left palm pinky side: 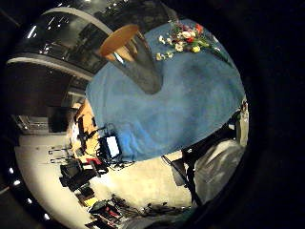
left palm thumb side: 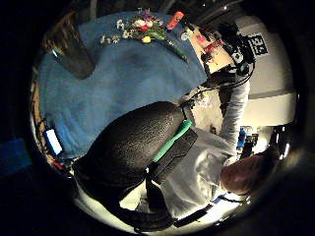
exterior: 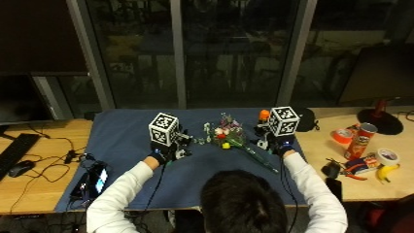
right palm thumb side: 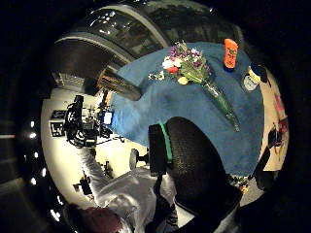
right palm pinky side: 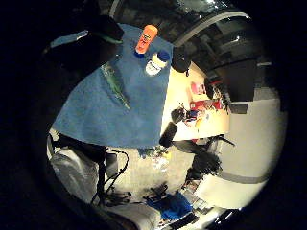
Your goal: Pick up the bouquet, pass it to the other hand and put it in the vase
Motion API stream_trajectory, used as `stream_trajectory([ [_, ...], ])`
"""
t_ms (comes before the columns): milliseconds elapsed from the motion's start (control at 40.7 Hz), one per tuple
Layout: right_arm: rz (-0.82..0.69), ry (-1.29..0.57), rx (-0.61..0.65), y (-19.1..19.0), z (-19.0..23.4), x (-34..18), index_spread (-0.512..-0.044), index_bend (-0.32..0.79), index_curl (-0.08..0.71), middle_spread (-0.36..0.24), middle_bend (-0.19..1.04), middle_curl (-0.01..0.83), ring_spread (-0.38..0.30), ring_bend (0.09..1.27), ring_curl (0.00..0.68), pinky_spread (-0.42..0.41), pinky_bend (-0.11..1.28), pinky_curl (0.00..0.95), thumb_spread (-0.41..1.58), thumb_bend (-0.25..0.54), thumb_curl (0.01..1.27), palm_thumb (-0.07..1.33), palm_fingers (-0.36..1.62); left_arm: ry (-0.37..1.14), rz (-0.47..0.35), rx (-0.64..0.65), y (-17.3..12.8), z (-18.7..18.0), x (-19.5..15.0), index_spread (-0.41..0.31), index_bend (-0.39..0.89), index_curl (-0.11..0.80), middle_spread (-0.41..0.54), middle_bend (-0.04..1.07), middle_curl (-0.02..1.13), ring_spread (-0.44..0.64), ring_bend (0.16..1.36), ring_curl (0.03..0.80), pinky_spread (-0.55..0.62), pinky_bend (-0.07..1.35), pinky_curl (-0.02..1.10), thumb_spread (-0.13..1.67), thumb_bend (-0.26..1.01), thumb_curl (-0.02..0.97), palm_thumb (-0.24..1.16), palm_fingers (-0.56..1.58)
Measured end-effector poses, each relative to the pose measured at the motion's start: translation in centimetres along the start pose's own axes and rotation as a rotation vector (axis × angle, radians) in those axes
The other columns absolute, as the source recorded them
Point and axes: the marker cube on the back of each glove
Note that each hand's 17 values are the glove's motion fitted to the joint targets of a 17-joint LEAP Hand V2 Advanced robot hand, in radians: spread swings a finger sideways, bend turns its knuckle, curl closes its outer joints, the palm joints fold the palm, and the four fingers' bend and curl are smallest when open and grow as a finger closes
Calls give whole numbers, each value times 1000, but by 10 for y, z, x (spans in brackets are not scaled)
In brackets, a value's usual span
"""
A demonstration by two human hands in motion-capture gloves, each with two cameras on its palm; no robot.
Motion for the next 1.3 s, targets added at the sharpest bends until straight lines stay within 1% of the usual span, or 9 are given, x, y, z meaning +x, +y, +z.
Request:
stream_trajectory([
  [25,0,0,3,1,-1,-1,-151,10,-7,18,191,46,24,450,93,128,531,119,441,172,62,274,482,0,0,0,1,-1,0,-19,119,30,134,129,14,166,433,75,205,313,61,376,7,34,38,190],
  [98,-5,-1,18,6,-6,-5,-203,30,25,24,201,88,28,507,162,174,590,193,653,176,88,299,433,-4,4,2,5,-4,2,-25,130,57,184,144,41,235,496,121,283,342,105,536,-5,60,41,154],
  [221,-9,-11,32,12,-13,-8,-256,63,48,28,226,144,35,551,216,217,627,248,882,166,123,321,400,-15,13,7,7,-6,6,-32,143,96,235,167,75,309,553,163,363,370,152,704,-17,100,38,115],
  [418,-4,-36,17,8,-11,-9,-289,73,68,27,254,210,32,597,257,243,636,280,1068,129,167,335,385,46,44,49,1,4,4,-34,159,153,273,180,117,366,587,191,426,392,193,836,-24,152,26,90],
  [541,9,-28,-12,10,-6,-8,-299,63,69,20,307,252,15,624,277,245,618,288,1128,106,188,346,401,58,24,51,5,9,6,-22,188,194,268,215,157,356,591,199,427,354,199,896,-8,183,64,174],
  [861,106,-39,-23,13,-17,0,-300,69,82,17,314,306,8,647,309,248,635,319,1183,46,235,379,360,30,17,55,-14,21,21,19,149,242,245,196,223,320,594,221,396,353,247,1012,-4,237,157,226],
  [984,193,-46,-39,0,-17,15,-299,73,86,21,305,317,11,651,316,247,645,326,1176,28,256,405,343,35,26,72,-20,18,27,32,145,251,235,189,241,308,596,231,383,361,264,1037,-15,247,168,225],
  [1131,317,-110,-120,-19,-8,37,-265,71,91,23,277,322,10,680,326,243,668,336,1157,10,283,445,372,40,59,95,-22,17,37,46,131,252,237,192,259,300,601,241,369,371,283,1060,-16,257,179,214],
  [1304,436,-154,-149,-34,5,61,-213,-21,45,74,239,330,76,733,350,246,820,382,1140,-11,307,480,283,33,90,90,-21,25,39,53,124,250,245,184,273,296,617,253,369,384,300,1077,-18,264,187,192],
])
